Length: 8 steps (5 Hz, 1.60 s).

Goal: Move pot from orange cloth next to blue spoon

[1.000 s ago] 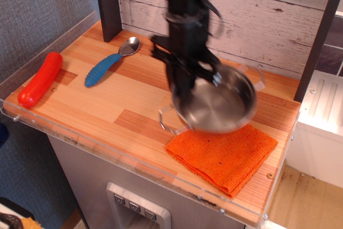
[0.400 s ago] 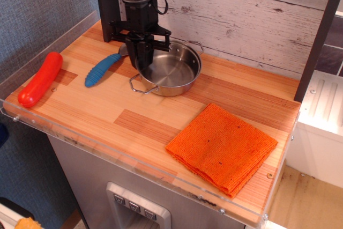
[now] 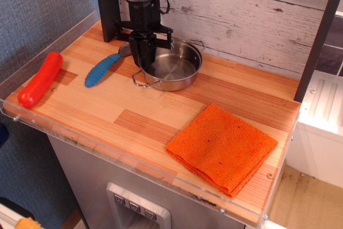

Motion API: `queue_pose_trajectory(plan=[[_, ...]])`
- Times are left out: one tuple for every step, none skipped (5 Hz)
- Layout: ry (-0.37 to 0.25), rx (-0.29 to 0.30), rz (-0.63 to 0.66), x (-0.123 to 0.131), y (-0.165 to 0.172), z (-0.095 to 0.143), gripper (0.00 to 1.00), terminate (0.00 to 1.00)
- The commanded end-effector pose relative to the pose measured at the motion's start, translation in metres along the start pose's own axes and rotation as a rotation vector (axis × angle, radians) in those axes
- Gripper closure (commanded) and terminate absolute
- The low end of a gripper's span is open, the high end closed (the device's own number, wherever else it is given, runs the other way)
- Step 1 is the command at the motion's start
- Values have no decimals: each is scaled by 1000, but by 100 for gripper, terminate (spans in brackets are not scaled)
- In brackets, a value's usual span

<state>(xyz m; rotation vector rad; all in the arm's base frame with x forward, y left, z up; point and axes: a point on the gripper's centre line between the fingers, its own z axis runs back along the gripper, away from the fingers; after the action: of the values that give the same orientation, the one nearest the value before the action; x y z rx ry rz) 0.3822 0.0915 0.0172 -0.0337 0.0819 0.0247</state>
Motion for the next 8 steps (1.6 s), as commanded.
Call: queue_pose_trajectory(plan=[[-54,45,56,-7,26,20,100,0],[-49,48,61,-10,28,20,100,0],[-42,44,43,-13,24,21,0,0],[-80,46,25,-15,19,29,0,0],[-146,54,13,-25,12,47,0,0],[-186,73,3,-42,-1,68,0,0],[-171,53,-13,-57,-19,74,0,0],[-153,61,-55,-66,-33,67,0,0]])
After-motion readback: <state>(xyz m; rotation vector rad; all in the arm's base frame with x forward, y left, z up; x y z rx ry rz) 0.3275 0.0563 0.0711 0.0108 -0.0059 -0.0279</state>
